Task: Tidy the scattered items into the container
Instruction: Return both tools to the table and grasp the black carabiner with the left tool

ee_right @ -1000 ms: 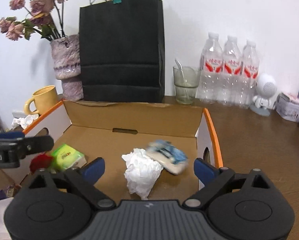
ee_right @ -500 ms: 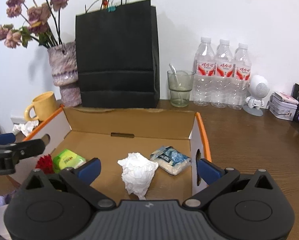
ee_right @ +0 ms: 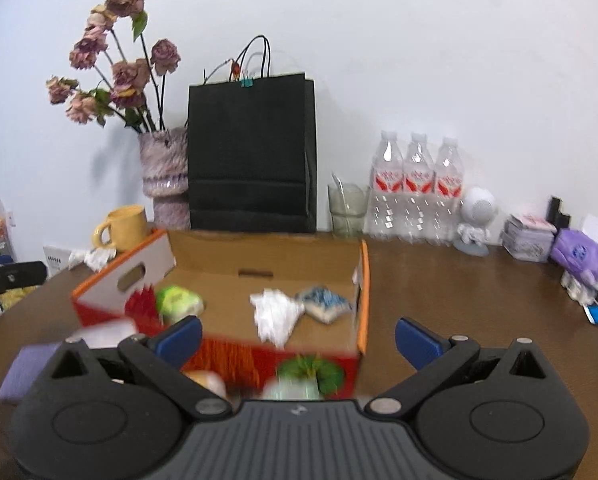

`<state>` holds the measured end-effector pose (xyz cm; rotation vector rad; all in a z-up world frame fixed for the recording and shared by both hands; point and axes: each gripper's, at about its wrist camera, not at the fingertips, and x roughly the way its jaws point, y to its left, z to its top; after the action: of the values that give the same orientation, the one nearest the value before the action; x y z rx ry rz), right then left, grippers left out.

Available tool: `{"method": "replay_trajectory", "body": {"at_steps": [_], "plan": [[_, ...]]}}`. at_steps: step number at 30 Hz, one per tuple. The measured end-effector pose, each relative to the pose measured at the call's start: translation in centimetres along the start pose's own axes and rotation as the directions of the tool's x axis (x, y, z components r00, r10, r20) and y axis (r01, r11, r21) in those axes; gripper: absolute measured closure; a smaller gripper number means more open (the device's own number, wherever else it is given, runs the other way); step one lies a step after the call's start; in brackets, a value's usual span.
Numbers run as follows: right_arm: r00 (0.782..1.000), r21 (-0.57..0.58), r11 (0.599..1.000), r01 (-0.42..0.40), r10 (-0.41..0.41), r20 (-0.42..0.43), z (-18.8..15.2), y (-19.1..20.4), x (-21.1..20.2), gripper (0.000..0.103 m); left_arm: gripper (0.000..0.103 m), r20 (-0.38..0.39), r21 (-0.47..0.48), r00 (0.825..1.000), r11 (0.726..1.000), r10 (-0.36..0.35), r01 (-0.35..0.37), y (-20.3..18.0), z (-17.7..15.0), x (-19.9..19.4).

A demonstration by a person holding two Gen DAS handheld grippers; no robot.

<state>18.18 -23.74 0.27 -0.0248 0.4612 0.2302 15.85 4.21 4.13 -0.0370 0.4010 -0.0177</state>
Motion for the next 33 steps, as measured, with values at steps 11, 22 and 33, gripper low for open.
{"method": "replay_trajectory", "body": {"at_steps": [11, 22, 33], "plan": [[0.993, 0.005, 1.0, 0.026, -0.025, -0.118, -7.1, 0.6, -3.5, 0.0, 0.0, -0.181, 0.003, 0.983, 0.999, -0.032, 0.033, -0.2, -6.7, -3.4], [0.99, 0.038, 0.999, 0.028, -0.023, -0.142, -9.4, 0.3, -5.1, 0.0, 0.035, -0.301, 0.074, 0.953, 0.995, -0.034, 0.059, -4.3, -9.6, -2.8], [0.991, 0.06, 0.998, 0.009, -0.001, -0.135, -9.7, -0.6, -5.2, 0.0, 0.078, -0.338, 0.078, 0.94, 0.994, -0.042, 0.072, -4.8, -9.6, -2.1]]}}
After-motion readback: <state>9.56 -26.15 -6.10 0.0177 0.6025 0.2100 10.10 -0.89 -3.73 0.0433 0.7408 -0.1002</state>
